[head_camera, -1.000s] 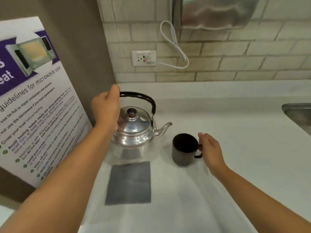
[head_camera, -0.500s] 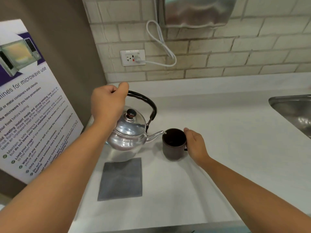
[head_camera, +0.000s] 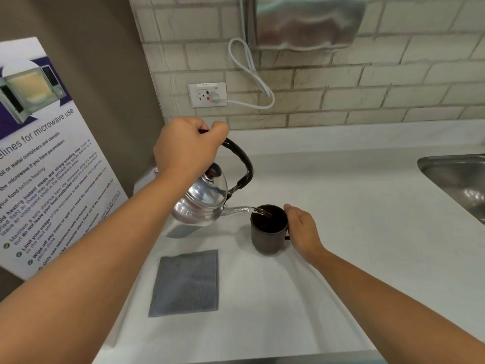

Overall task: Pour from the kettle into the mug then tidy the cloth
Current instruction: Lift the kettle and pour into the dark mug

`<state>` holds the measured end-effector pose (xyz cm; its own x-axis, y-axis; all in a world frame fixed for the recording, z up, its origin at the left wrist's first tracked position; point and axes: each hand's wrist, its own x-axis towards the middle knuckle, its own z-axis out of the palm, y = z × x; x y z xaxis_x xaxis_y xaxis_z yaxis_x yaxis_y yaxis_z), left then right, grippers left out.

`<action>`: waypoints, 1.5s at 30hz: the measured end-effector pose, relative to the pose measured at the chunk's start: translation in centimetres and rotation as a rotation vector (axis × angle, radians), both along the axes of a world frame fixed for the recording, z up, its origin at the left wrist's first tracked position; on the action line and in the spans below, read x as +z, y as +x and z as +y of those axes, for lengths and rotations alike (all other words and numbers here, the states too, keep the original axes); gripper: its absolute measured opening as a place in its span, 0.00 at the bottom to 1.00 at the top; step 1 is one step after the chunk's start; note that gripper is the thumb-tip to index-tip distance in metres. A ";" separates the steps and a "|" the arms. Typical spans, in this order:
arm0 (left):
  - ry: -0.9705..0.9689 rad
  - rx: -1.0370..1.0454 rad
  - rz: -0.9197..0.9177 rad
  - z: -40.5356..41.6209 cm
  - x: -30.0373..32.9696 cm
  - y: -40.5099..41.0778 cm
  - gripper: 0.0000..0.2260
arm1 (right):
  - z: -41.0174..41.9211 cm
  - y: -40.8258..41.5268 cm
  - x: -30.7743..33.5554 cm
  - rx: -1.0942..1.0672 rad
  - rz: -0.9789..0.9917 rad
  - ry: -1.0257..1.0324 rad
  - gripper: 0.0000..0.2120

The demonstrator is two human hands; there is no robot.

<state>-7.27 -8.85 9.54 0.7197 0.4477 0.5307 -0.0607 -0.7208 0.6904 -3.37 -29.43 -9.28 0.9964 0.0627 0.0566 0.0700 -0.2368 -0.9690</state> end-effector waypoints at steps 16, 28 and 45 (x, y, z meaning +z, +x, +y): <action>0.265 0.007 0.011 -0.7 2.2 1.5 0.16 | 0.0 0.1 -0.1 0.013 -0.021 0.001 0.25; 0.320 -0.018 0.001 -0.9 2.5 1.6 0.16 | 0.0 0.1 -0.2 0.008 -0.020 -0.011 0.23; -0.055 -0.010 -0.017 1.0 -0.5 1.1 0.17 | -0.2 0.3 -0.2 0.029 0.025 -0.015 0.23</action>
<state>-6.20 -7.81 9.01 0.7153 0.4698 0.5173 -0.0792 -0.6810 0.7280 -3.11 -29.61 -9.49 0.9953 0.0919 0.0301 0.0523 -0.2491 -0.9671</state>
